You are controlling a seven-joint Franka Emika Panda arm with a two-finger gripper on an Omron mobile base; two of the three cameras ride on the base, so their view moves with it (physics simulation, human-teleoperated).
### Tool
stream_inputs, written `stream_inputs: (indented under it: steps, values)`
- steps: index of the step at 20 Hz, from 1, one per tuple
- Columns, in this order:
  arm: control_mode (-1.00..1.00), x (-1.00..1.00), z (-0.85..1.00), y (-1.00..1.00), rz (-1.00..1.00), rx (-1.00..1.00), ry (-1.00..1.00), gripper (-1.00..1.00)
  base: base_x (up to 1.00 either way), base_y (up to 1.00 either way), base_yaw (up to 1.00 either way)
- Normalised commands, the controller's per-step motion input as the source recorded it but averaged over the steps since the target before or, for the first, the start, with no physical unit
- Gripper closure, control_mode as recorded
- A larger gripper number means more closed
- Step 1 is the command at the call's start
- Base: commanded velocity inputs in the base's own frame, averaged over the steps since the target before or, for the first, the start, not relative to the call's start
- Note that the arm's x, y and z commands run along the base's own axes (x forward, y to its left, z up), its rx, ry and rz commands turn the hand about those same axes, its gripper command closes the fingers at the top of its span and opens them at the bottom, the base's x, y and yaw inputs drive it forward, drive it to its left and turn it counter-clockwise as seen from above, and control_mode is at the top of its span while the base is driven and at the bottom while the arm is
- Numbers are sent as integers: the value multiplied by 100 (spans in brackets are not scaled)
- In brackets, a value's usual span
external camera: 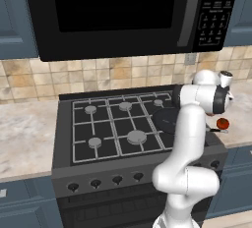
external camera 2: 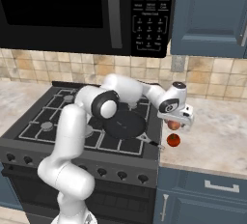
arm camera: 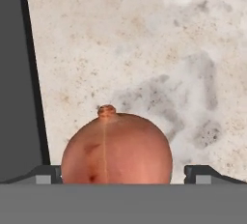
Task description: Place the pan on the front right burner on the stove. Then place the tomato and the onion in the pan and turn on the front right burner.
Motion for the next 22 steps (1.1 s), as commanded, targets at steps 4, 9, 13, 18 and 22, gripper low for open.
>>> stream_inputs:
  steps: [4,9,13,18,22]
  values:
    - [-100,1,-24,0,-6,2,0,-100,0,0,0]
    - [-100,0,-16,1,-7,2,4,100,0,0,0]
    - [-100,-7,7,0,-6,0,-2,100,0,0,0]
    - [-100,-30,58,15,-5,0,-13,100,0,0,0]
    - [-100,-29,67,34,-1,0,-10,100,0,0,0]
